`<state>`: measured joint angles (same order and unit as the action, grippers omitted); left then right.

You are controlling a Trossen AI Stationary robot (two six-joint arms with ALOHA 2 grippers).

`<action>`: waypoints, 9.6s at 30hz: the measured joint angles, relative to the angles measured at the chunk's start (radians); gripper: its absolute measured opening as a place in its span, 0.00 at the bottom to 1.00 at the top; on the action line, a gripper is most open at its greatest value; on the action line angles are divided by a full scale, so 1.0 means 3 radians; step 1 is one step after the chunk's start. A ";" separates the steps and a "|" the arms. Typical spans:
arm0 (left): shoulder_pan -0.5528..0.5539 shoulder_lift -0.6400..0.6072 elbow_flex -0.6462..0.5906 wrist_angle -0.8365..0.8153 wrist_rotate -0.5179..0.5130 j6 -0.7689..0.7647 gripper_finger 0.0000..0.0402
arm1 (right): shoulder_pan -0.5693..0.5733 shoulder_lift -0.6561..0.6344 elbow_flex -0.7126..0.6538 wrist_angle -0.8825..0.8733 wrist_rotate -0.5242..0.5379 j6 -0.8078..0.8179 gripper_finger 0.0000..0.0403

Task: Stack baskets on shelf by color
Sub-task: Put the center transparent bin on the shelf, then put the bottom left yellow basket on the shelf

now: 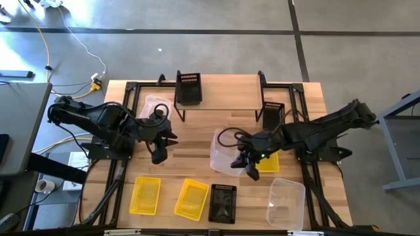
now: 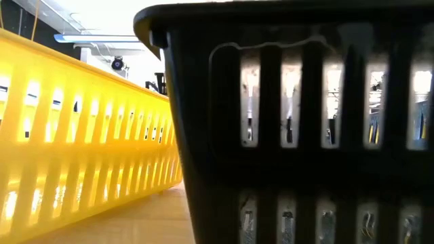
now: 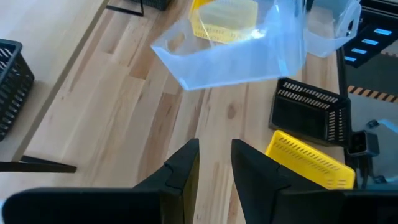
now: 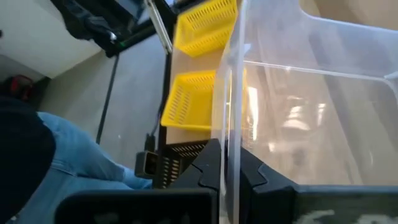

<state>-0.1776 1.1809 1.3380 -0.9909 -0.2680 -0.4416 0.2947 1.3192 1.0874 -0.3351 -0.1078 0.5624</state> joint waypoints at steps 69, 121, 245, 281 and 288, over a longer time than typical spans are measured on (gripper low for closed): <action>0.0001 0.0000 0.0001 -0.0022 -0.0028 -0.0089 0.21 | -0.2206 0.0139 0.0642 -0.2248 0.0586 -0.3484 0.00; 0.0001 0.0000 0.0001 -0.0022 0.0207 -0.0337 0.21 | -0.2224 0.0142 0.1507 -0.2810 0.0753 -0.2742 0.18; -0.1585 0.0910 -0.1016 -0.0214 0.0483 -0.5974 0.00 | -0.0059 0.0144 0.1759 -0.2223 0.0680 -0.1159 0.18; 0.0161 0.0777 0.0022 -0.0303 -0.0729 -0.4162 0.00 | -0.0056 0.0465 0.1757 -0.0738 0.0535 -0.2806 0.29; 0.0219 0.0777 -0.0049 -0.0424 -0.0696 -0.4167 0.00 | -0.0066 0.0854 0.1757 -0.0762 0.0543 -0.2852 0.30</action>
<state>-0.1119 1.4139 1.3234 -1.1179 -0.4769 -1.6918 0.2749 1.5753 1.6146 -0.5636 0.0551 -0.2931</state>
